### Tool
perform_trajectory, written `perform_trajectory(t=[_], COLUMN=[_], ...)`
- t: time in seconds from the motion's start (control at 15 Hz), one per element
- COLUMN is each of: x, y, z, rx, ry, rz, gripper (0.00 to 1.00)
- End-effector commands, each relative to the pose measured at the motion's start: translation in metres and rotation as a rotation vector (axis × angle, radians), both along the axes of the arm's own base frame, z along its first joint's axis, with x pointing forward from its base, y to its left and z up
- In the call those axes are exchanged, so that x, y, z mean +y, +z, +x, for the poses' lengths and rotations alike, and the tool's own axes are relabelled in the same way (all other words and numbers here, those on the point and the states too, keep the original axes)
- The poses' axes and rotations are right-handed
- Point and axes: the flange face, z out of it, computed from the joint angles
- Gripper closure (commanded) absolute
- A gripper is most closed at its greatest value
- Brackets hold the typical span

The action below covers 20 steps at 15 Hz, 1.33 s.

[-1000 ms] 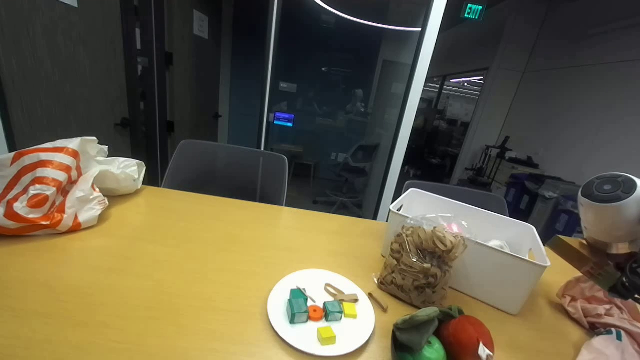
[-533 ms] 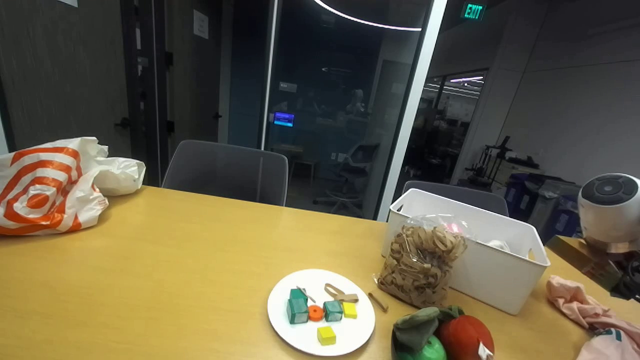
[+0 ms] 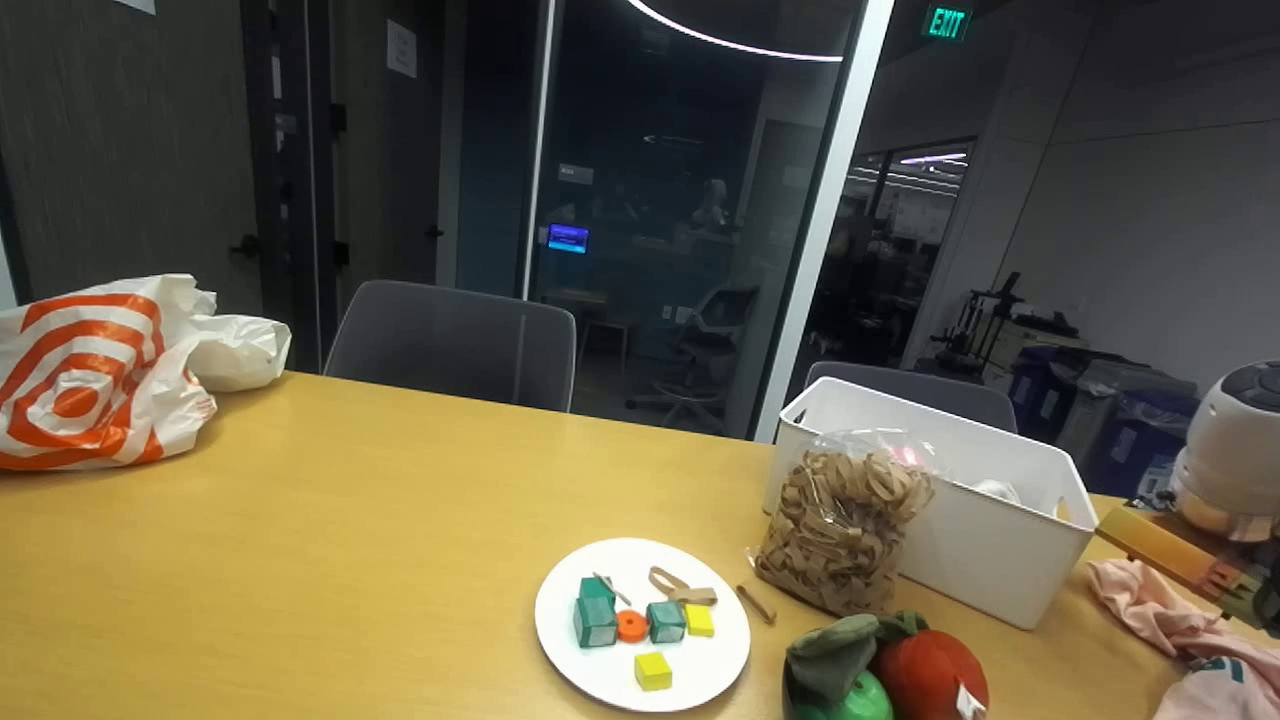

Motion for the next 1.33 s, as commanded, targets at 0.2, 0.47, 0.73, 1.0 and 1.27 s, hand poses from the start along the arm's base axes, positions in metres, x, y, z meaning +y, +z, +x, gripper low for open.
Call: perform_trajectory(t=[0.2,0.47,0.73,1.0,1.27], x=[0.020,0.003,-0.019,-0.036,-0.062], y=[-0.012,0.025,0.035,0.025,0.003], z=[-0.063,-0.080,-0.088,-0.101,-0.117], rx=[0.219,0.279,0.399,0.441,0.432], ry=[0.171,0.157,0.135,0.130,0.121], rz=[0.119,0.114,0.140,0.226,0.331], gripper=[0.00,0.00,0.00,0.00,0.00])
